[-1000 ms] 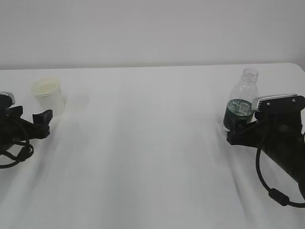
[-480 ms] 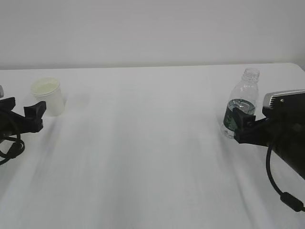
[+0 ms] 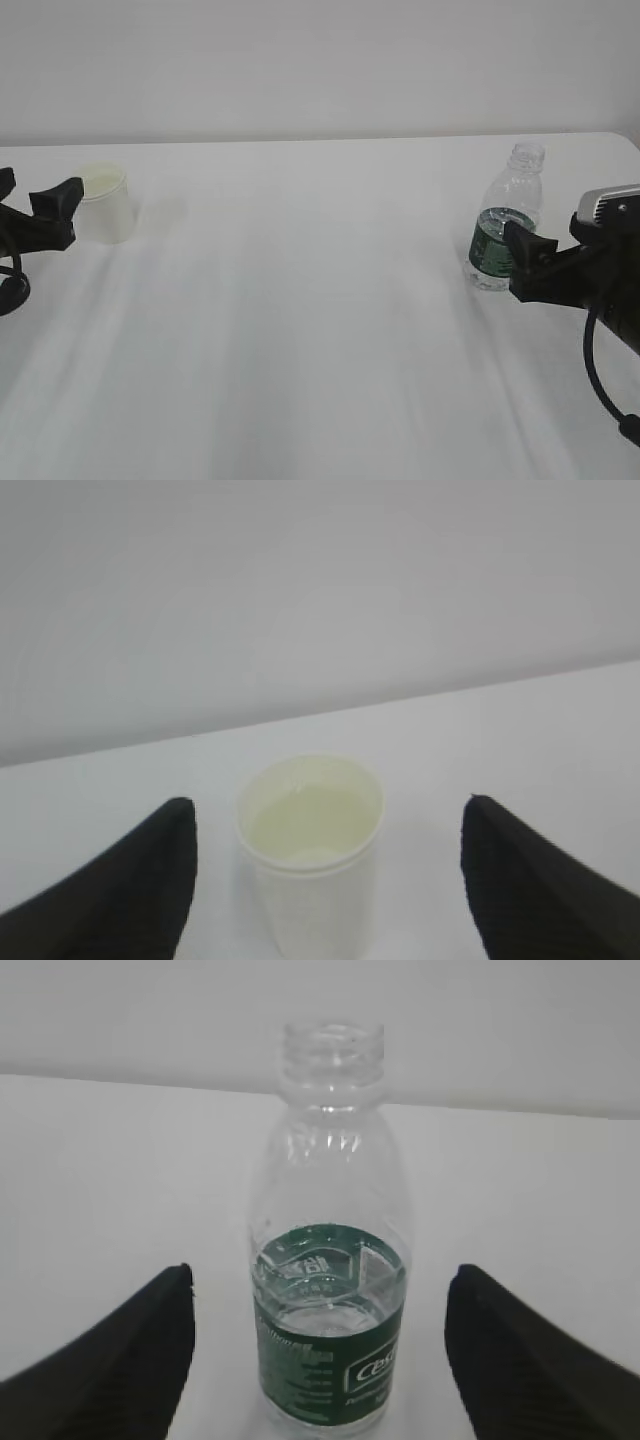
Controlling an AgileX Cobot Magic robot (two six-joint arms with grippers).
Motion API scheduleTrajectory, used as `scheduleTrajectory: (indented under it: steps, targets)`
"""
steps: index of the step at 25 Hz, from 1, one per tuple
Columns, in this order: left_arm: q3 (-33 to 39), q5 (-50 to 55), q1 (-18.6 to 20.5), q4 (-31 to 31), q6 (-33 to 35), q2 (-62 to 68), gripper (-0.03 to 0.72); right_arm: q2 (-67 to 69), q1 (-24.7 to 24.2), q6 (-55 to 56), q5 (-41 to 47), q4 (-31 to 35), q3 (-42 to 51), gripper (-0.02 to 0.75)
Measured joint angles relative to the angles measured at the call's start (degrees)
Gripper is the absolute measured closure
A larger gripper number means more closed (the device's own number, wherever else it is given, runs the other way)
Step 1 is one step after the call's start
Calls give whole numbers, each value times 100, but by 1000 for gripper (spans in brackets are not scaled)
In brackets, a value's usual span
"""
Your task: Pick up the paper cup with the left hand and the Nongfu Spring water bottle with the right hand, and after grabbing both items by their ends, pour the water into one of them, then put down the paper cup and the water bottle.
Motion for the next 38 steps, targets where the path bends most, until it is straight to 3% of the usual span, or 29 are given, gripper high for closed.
scheduleTrajectory:
  steps: [7, 38]
  targets:
    - [12, 109, 0, 22, 0, -670, 97, -536, 0, -164, 599, 27, 11, 145]
    - [80, 2754, 0, -50, 0, -3864, 101, -3442, 0, -921, 3133, 640, 60, 144]
